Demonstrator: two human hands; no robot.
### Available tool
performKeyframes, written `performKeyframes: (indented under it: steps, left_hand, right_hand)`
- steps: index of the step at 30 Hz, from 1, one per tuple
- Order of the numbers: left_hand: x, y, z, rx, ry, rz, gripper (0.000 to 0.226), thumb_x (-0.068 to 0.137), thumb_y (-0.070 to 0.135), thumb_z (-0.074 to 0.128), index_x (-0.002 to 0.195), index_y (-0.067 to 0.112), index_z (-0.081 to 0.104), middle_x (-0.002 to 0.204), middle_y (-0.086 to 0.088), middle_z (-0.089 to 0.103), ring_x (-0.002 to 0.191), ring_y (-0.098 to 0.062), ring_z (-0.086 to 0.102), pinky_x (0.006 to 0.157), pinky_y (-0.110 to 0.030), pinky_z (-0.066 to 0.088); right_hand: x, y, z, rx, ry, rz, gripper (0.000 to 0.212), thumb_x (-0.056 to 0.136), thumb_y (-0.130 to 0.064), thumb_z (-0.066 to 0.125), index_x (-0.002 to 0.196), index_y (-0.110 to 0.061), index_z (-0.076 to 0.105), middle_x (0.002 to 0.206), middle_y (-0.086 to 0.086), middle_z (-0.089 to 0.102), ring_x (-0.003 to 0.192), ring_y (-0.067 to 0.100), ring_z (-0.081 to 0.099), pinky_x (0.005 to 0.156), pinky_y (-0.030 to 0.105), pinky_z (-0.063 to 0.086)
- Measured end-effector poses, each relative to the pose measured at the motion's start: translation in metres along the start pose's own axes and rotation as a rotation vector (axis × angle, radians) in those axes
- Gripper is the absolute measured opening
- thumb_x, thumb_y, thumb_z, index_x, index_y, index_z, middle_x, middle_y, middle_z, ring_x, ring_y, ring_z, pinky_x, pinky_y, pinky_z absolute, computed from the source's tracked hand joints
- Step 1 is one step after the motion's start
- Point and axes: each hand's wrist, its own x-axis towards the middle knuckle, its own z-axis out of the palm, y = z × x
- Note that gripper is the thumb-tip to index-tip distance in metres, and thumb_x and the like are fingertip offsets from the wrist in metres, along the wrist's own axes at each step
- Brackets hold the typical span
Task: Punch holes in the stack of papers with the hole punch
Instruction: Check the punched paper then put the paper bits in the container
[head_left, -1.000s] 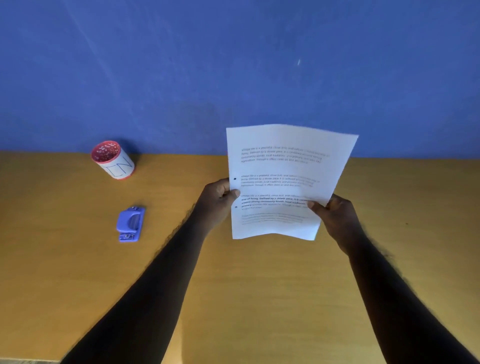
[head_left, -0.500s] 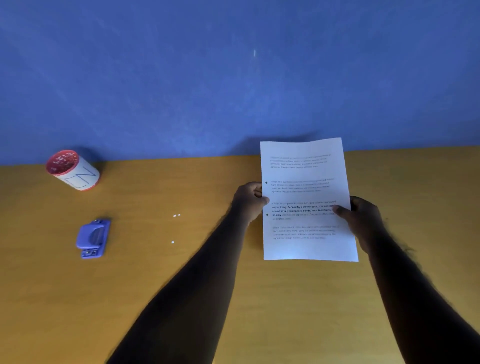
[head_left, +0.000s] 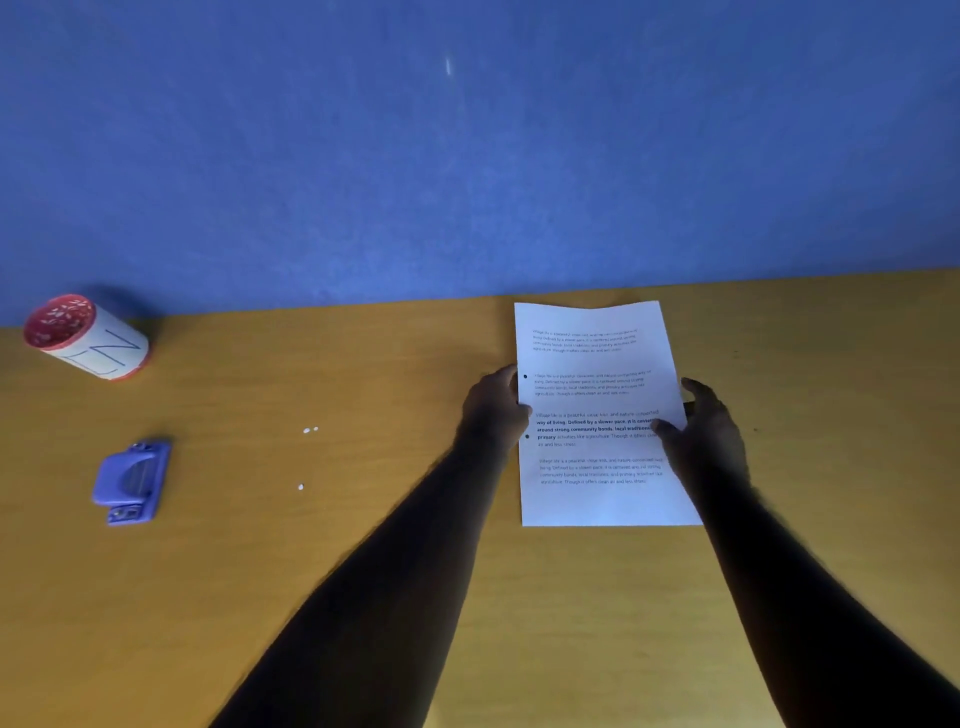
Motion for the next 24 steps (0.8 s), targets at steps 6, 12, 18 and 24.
performKeyframes:
  steps: [6,12,18,24]
  left_hand:
    - [0.001,-0.004,0.007,0.315,-0.024,-0.010,0.058,0.092,0.023,0.061,0.145,0.035,0.040,0.137,-0.002,0.048,0.117,-0.026,0.057,0.088,-0.040,0.054]
    - [0.001,0.003,0.006,0.471,-0.046,0.024,0.054,0.092,0.024,0.058,0.144,0.028,0.042,0.140,-0.004,0.047,0.124,-0.029,0.049,0.094,-0.045,0.048]
    - [-0.006,-0.003,-0.023,0.400,0.035,0.118,0.045,0.092,0.030,0.057,0.136,0.023,0.051,0.133,-0.003,0.052,0.119,-0.027,0.052,0.089,-0.045,0.053]
    - [-0.020,-0.044,-0.079,0.418,0.129,0.127,0.036,0.094,0.029,0.055,0.130,0.023,0.059,0.128,-0.005,0.057,0.116,-0.027,0.055,0.089,-0.044,0.053]
  right_hand:
    - [-0.012,0.007,0.005,-0.418,0.017,-0.232,0.041,0.096,-0.030,0.057,0.137,-0.027,0.057,0.150,-0.003,0.049,0.132,0.032,0.043,0.098,0.051,0.042]
    - [-0.012,0.007,0.008,-0.552,-0.003,-0.248,0.040,0.099,-0.033,0.046,0.138,-0.030,0.055,0.152,-0.005,0.050,0.145,0.029,0.034,0.107,0.057,0.036]
    - [-0.017,-0.010,0.005,-0.483,0.071,-0.249,0.040,0.097,-0.035,0.050,0.135,-0.022,0.055,0.143,0.007,0.056,0.136,0.033,0.046,0.104,0.058,0.040]
    - [-0.050,-0.059,0.028,-0.336,0.118,-0.357,0.037,0.091,-0.021,0.060,0.128,-0.015,0.063,0.130,0.016,0.063,0.118,0.040,0.058,0.096,0.053,0.044]
